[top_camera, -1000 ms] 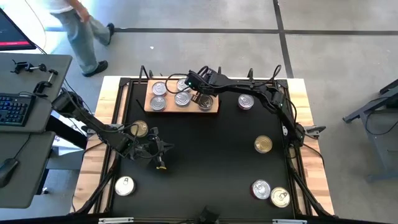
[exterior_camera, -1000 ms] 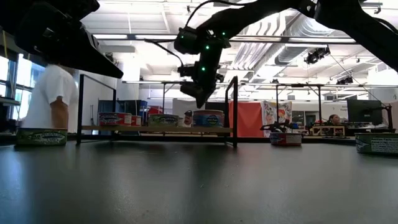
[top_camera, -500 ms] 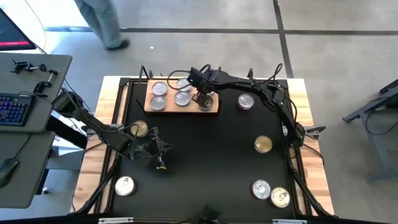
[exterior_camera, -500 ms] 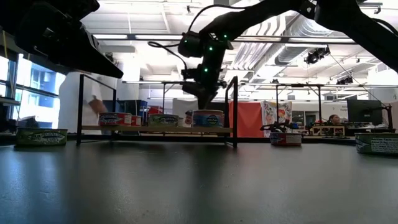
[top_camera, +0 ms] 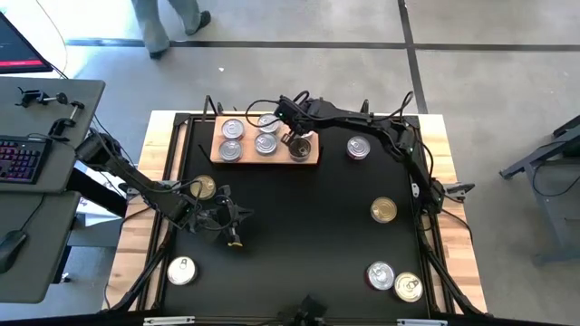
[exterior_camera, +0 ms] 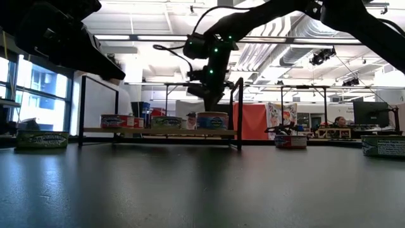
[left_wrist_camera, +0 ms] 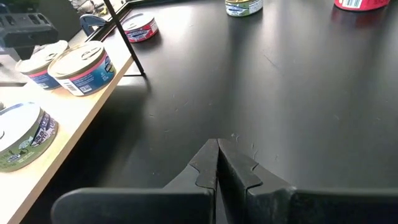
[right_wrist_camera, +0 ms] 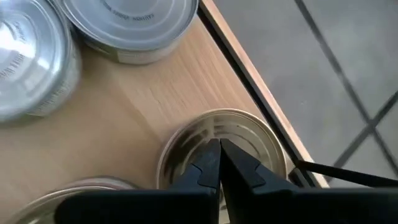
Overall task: Stack canned seafood by type on shelf
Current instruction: Adjust the blue pink cans on the shelf
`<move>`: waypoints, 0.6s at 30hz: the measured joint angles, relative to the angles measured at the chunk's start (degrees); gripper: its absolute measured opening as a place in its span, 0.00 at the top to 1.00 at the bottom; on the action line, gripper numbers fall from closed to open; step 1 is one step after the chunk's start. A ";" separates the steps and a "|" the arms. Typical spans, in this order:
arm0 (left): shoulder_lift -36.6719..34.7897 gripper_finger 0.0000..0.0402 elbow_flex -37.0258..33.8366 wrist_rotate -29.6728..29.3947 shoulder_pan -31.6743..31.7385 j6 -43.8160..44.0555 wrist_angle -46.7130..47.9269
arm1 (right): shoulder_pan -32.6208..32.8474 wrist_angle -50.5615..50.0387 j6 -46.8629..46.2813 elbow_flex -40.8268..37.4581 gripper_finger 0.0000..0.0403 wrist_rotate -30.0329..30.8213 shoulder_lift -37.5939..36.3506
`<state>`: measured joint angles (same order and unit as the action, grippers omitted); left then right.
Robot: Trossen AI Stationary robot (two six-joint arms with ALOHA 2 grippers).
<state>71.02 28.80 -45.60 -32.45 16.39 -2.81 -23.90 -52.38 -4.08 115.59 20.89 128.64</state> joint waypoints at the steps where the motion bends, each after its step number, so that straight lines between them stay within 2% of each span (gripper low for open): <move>1: 0.00 1.00 0.00 0.00 -0.01 -0.01 -0.01 | -0.08 -0.10 -0.04 0.02 1.00 -0.54 -0.05; 4: 0.00 1.00 0.00 0.00 0.00 -0.01 0.00 | -0.07 0.45 0.99 0.02 1.00 -2.40 -0.06; 9: 0.00 1.00 0.00 0.00 0.00 -0.01 0.00 | 0.10 1.92 1.31 -0.15 1.00 -9.70 0.11; 14: 0.00 1.00 0.00 0.01 -0.01 0.00 0.00 | 0.45 2.41 2.42 -0.15 1.00 -5.49 0.16; 18: 0.00 1.00 0.00 0.01 -0.01 -0.01 0.00 | 0.68 3.29 2.91 -0.15 1.00 -4.90 0.16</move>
<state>71.02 28.80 -45.59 -32.46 16.38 -2.81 -23.22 -49.10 -1.17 115.44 15.99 128.79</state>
